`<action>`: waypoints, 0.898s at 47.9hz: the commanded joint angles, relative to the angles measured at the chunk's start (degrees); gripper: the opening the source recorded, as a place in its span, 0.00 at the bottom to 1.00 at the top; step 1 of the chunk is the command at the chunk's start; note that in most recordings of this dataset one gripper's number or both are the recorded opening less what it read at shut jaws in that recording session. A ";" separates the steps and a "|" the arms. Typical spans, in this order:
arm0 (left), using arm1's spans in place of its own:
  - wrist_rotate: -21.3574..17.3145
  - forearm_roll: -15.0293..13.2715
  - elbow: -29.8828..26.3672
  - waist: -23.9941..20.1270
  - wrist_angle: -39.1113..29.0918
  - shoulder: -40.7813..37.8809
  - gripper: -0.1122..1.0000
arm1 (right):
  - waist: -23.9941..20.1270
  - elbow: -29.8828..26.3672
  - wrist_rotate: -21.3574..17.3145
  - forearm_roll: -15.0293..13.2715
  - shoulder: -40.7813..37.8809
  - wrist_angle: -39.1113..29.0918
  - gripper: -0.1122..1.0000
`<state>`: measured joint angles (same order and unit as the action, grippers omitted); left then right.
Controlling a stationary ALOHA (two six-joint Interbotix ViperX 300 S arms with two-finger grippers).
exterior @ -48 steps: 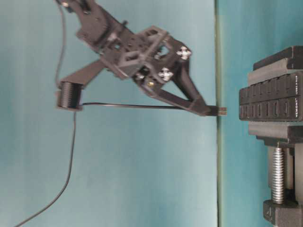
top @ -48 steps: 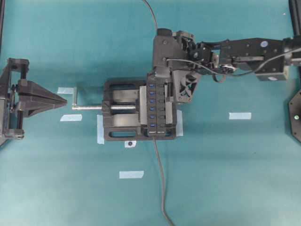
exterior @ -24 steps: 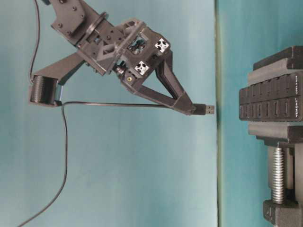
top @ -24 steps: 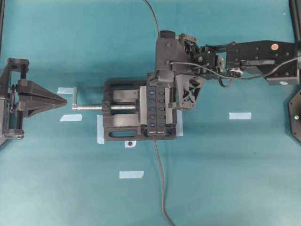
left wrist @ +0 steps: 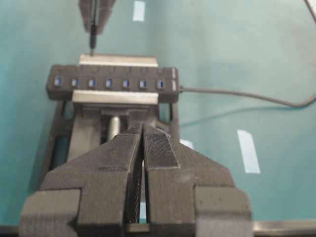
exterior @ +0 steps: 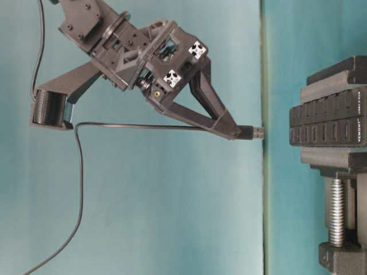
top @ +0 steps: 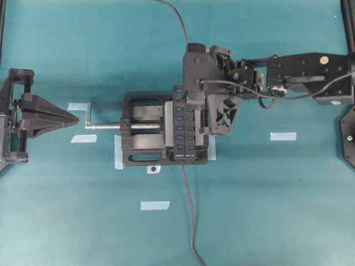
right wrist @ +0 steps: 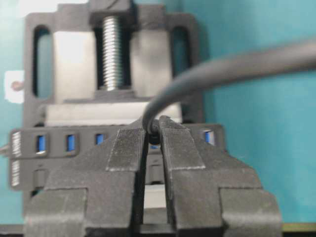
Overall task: Insert the USB into the second port from the front of the fixed hub.
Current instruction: 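Carry the plug over the hub and align it above the second port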
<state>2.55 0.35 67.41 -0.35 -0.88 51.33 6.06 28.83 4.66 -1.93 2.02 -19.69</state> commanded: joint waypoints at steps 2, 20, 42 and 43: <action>0.09 0.09 -0.97 -0.09 0.35 -0.18 0.10 | -0.88 -1.58 -1.41 0.09 1.76 -0.09 0.17; 0.09 0.09 -0.97 -0.09 0.35 -0.18 0.10 | -3.25 -1.32 -3.87 0.18 1.76 -0.09 0.17; 0.09 0.09 -0.97 -0.09 0.35 -0.18 0.10 | -5.10 -1.14 -5.63 0.18 1.05 0.35 0.17; 0.09 0.00 -0.88 -0.09 0.35 -0.26 0.10 | -5.10 -1.14 -5.71 0.18 0.97 0.35 0.17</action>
<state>2.55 0.35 67.41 -0.35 -0.88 51.33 1.41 28.83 -0.35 -1.85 2.02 -19.69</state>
